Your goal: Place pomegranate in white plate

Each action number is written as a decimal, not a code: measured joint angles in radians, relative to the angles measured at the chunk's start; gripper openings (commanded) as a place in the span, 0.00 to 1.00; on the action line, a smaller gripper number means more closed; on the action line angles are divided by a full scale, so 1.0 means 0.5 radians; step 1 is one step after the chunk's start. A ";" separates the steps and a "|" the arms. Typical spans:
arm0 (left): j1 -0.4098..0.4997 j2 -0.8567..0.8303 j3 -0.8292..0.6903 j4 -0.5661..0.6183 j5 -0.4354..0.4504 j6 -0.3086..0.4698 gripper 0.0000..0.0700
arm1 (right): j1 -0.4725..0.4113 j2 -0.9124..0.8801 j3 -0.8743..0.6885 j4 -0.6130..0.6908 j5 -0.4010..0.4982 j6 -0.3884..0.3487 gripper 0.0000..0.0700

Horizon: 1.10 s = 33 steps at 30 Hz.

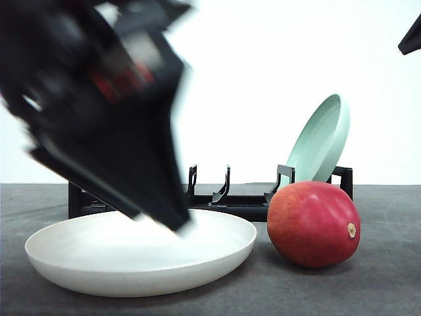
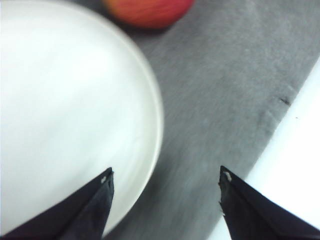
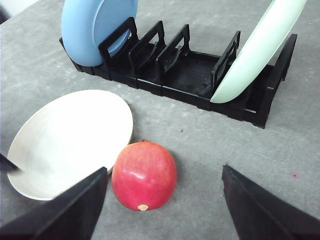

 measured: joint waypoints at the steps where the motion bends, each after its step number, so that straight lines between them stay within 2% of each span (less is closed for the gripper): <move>1: 0.051 -0.081 0.000 -0.072 0.008 -0.037 0.56 | 0.000 0.000 0.000 0.000 0.000 0.000 0.64; 5: 0.294 -0.401 0.000 -0.269 0.012 -0.115 0.56 | 0.000 0.000 0.000 0.000 0.000 0.000 0.64; 12: 0.793 -0.834 0.000 -0.461 0.013 -0.117 0.56 | 0.000 0.000 0.000 0.000 0.000 0.000 0.64; 18: 1.222 -1.066 0.000 -0.525 0.014 0.019 0.56 | 0.000 0.000 0.000 0.000 -0.011 0.000 0.65; 21: 1.405 -1.117 0.000 -0.532 0.068 0.092 0.56 | 0.000 0.013 0.000 0.001 -0.080 0.000 0.65; 25: 1.601 -1.125 0.000 -0.535 0.260 0.150 0.56 | 0.003 0.095 0.001 0.002 -0.223 0.024 0.65; 27: 1.666 -1.125 0.000 -0.535 0.302 0.164 0.56 | 0.018 0.162 0.001 0.001 -0.259 0.053 0.65; 33: 1.737 -1.125 0.000 -0.535 0.323 0.169 0.56 | 0.138 0.440 0.049 -0.003 -0.190 0.157 0.65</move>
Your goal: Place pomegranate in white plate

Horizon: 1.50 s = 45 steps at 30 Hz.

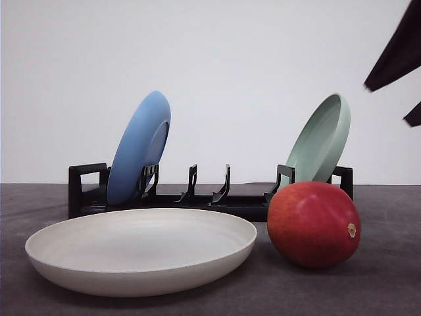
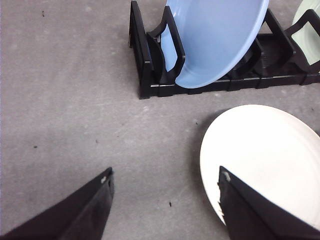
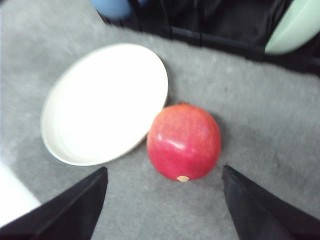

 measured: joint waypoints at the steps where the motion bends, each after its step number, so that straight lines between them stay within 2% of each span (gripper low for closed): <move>1: 0.000 0.000 0.000 0.000 0.001 -0.001 0.56 | 0.022 0.057 0.022 -0.003 0.031 0.020 0.65; 4: 0.000 0.000 0.000 0.000 0.001 -0.001 0.56 | 0.085 0.264 0.101 -0.040 0.144 0.071 0.66; 7: 0.000 0.000 0.000 0.000 0.001 -0.001 0.56 | 0.127 0.496 0.192 -0.072 0.203 0.090 0.80; 9: 0.000 0.000 0.000 0.000 0.001 -0.001 0.56 | 0.148 0.635 0.250 -0.073 0.220 0.090 0.85; 15: 0.000 0.000 0.000 0.000 0.001 -0.001 0.56 | 0.177 0.989 0.384 0.066 0.245 0.072 0.91; 22: 0.000 0.004 0.000 0.000 0.001 -0.001 0.56 | 0.177 1.234 0.407 0.234 0.242 0.068 0.98; 31: 0.000 0.023 0.000 0.000 0.001 -0.001 0.55 | 0.218 1.446 0.407 0.251 0.209 0.068 0.97; 32: 0.000 0.026 0.000 0.000 0.001 -0.001 0.55 | 0.225 1.465 0.407 0.257 0.200 0.068 0.96; 36: 0.000 0.037 0.000 0.000 0.001 -0.001 0.55 | 0.242 1.509 0.407 0.259 0.191 0.069 0.73; 37: 0.000 0.040 0.000 0.000 0.001 -0.001 0.55 | 0.242 1.510 0.407 0.260 0.192 0.069 0.71; 41: 0.000 0.051 0.000 0.000 0.001 -0.001 0.55 | 0.241 1.509 0.428 0.214 0.191 0.076 0.71; 45: 0.000 0.051 0.000 0.000 0.001 -0.001 0.55 | 0.236 1.509 0.566 -0.006 0.192 0.070 0.71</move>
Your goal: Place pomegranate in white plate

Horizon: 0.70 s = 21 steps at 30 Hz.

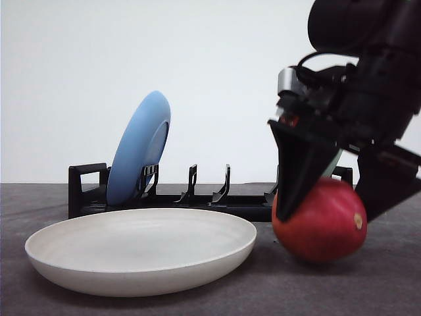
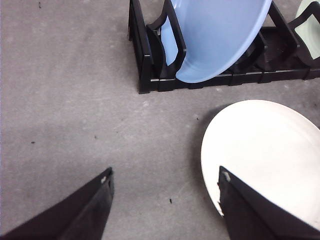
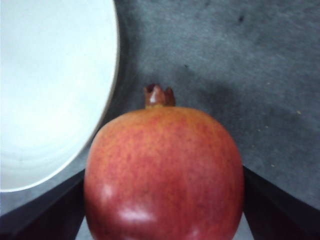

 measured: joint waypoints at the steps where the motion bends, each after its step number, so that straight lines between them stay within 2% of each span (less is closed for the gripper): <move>1: 0.000 0.000 0.000 0.000 0.000 0.000 0.55 | 0.001 0.000 0.051 -0.048 0.000 -0.005 0.71; 5: 0.000 0.000 0.000 -0.001 0.000 0.000 0.55 | 0.043 0.002 0.254 -0.183 0.003 -0.067 0.71; 9: 0.000 0.000 0.000 -0.006 0.000 0.000 0.55 | 0.159 0.054 0.399 -0.181 -0.001 -0.121 0.71; 14: 0.000 0.000 0.000 -0.014 0.000 0.000 0.55 | 0.315 0.236 0.506 -0.084 -0.001 -0.148 0.71; 21: 0.000 0.000 0.000 -0.014 0.000 0.000 0.55 | 0.476 0.474 0.531 0.192 -0.002 -0.154 0.71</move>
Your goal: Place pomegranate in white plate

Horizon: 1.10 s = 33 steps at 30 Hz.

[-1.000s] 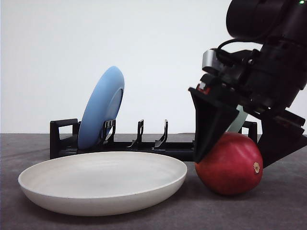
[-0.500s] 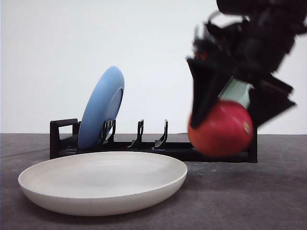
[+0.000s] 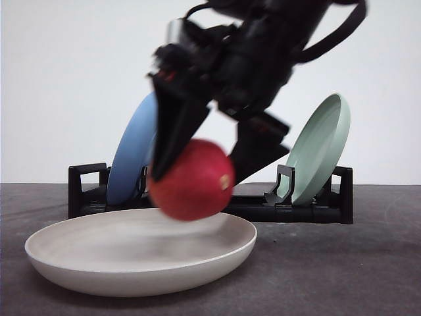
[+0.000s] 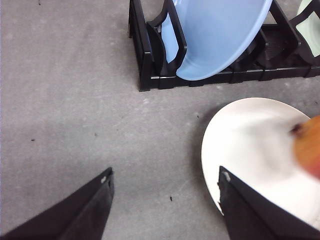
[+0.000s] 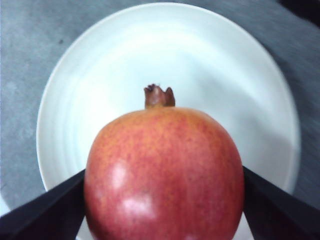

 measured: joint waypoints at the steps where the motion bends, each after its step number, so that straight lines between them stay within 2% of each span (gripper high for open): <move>1: 0.000 0.000 0.000 0.000 0.000 0.000 0.55 | 0.012 0.028 0.001 0.029 0.000 -0.001 0.71; 13: 0.000 0.000 0.000 0.012 0.000 0.000 0.55 | 0.044 0.200 0.001 0.179 0.003 -0.004 0.73; 14: 0.000 0.000 0.000 0.020 0.000 0.000 0.55 | 0.044 0.202 0.001 0.185 0.003 -0.004 0.77; 16: 0.000 0.000 0.000 0.026 0.000 0.000 0.55 | 0.044 0.208 0.001 0.190 0.002 -0.004 0.92; 18: 0.000 0.000 0.000 0.026 0.000 0.000 0.55 | 0.044 0.209 0.002 0.192 0.002 -0.004 0.99; 23: 0.000 0.000 0.000 0.026 0.000 0.000 0.55 | 0.045 0.188 0.003 0.188 0.008 -0.025 0.97; 26: 0.000 0.000 0.000 0.026 0.000 0.000 0.55 | 0.050 0.098 0.000 0.218 0.095 -0.060 0.97; 29: 0.000 0.000 0.000 0.024 0.000 -0.001 0.56 | 0.049 -0.097 -0.074 0.402 0.125 -0.088 0.97; 33: 0.000 0.000 0.000 0.024 0.000 -0.006 0.56 | 0.007 -0.398 -0.325 0.610 0.101 -0.097 0.97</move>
